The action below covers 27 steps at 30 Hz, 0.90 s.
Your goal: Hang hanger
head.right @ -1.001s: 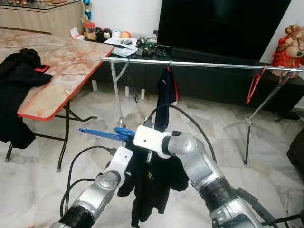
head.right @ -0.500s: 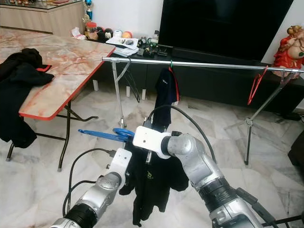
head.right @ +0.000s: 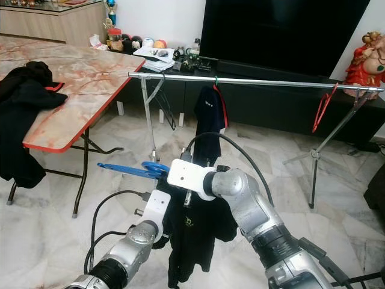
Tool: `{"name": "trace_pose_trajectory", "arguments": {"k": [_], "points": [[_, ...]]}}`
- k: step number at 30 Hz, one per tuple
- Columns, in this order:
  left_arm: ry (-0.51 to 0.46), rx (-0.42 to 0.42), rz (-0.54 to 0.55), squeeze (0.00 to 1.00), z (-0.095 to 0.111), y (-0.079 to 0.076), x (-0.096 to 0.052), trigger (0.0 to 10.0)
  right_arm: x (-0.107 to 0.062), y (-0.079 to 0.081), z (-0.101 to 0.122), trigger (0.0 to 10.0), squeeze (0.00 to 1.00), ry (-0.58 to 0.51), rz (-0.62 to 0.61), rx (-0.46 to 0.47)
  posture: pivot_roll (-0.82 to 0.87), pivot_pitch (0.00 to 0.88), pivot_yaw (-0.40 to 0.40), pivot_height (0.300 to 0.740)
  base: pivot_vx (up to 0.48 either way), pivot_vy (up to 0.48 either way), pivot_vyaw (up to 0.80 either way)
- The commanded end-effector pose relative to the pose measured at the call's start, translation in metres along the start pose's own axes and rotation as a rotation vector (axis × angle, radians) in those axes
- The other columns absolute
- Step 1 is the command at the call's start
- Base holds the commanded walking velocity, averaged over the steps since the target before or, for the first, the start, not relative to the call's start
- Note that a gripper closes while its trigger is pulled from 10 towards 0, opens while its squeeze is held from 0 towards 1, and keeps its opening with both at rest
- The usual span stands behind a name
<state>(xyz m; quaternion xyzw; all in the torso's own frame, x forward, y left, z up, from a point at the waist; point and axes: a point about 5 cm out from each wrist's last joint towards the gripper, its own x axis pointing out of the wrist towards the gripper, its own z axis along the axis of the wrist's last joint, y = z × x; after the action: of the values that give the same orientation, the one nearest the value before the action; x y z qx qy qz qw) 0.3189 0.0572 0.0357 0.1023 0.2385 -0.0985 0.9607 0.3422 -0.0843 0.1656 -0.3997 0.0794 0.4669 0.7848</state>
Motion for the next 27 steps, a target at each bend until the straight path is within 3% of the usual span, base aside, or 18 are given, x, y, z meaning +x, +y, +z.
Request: {"name": "trace_pose_trajectory", "arguments": {"k": [1,16,22,24,27], "points": [[-0.015,-0.008,-0.001,0.0,0.005,-0.003,0.001,0.0,-0.006,-0.007,0.009,0.0,0.0,-0.034,-0.031,-0.018,0.02,0.0,-0.114,0.74,0.0,0.0,0.0],[-0.021,-0.034,0.043,0.0,0.002,0.01,0.002,0.0,-0.011,-0.008,-0.002,0.0,0.0,-0.008,-0.052,0.012,0.02,0.0,-0.11,0.74,0.0,0.0,0.0],[-0.01,-0.061,0.082,0.0,0.0,0.024,0.002,0.0,-0.029,-0.02,-0.024,0.0,0.0,0.01,-0.118,0.115,0.02,0.0,-0.112,0.74,0.0,0.0,0.0],[-0.007,-0.069,0.095,0.0,-0.001,0.029,0.002,0.0,-0.044,-0.023,-0.048,0.0,0.0,0.032,-0.135,0.195,0.01,0.0,-0.112,0.74,0.0,0.0,0.0],[-0.006,-0.074,0.098,0.0,-0.001,0.03,0.002,0.0,-0.052,-0.023,-0.058,0.0,0.0,0.006,-0.14,0.266,0.01,0.0,-0.113,0.74,0.0,0.0,0.0]]}}
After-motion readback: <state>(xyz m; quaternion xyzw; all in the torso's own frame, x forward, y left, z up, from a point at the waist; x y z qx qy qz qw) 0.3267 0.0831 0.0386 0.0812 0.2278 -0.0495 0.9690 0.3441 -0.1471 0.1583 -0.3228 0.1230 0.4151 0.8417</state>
